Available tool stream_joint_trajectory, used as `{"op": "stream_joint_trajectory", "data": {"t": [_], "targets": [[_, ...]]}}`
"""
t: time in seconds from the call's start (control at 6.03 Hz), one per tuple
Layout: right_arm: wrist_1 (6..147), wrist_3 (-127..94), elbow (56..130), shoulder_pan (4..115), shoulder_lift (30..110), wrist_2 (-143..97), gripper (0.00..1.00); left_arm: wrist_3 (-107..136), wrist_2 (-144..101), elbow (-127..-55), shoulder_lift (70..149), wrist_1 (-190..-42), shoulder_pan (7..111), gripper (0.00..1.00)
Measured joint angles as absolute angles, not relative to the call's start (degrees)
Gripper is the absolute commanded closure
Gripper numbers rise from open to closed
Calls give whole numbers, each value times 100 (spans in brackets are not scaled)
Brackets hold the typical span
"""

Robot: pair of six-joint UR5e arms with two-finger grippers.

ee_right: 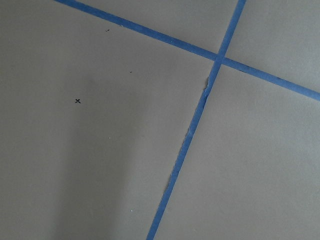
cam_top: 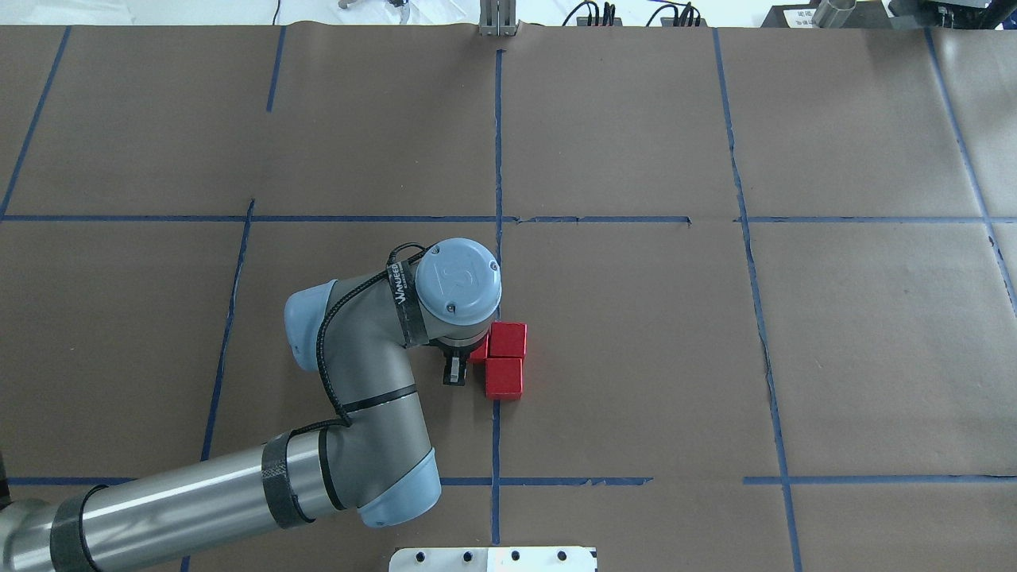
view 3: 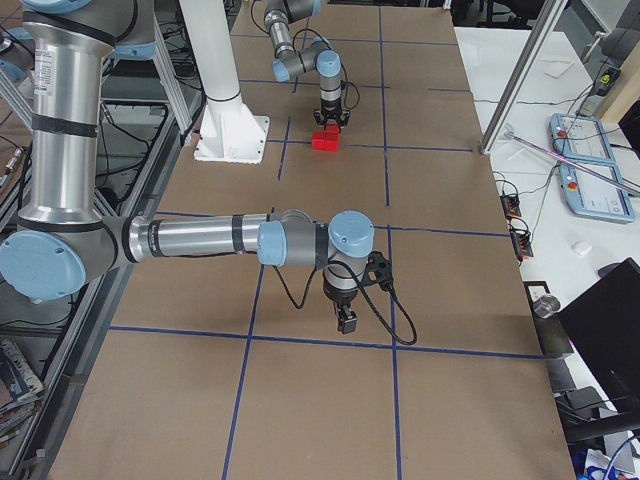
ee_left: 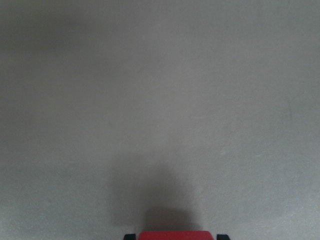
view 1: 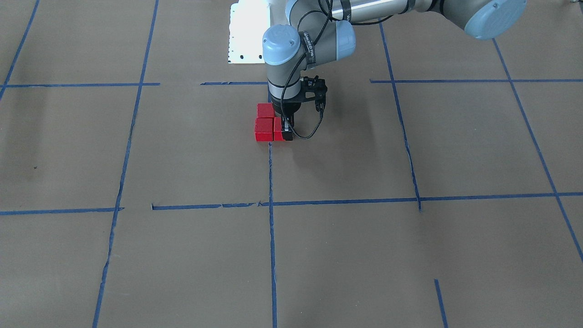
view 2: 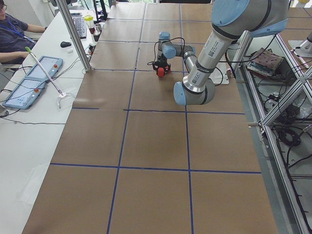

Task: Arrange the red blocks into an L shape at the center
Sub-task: 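Lower the cube beside the farther placed cube with the left gripper, then open the left gripper and withdraw the left arm from the cubes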

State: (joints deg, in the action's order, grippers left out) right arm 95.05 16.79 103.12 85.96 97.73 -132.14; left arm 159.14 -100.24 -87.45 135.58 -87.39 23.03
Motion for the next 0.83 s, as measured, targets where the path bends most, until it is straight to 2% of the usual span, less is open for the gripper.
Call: {"op": "stream_joint_trajectory", "data": {"t": [0.5, 0.83], "targets": [[9503, 1679, 10310, 8596, 9773, -13216, 1, 15826, -10105, -8758, 13543, -8736, 2303, 0], [9501, 1679, 10310, 8596, 9773, -13211, 1, 15598, -10463, -9074, 13517, -8528, 2404, 0]]}}
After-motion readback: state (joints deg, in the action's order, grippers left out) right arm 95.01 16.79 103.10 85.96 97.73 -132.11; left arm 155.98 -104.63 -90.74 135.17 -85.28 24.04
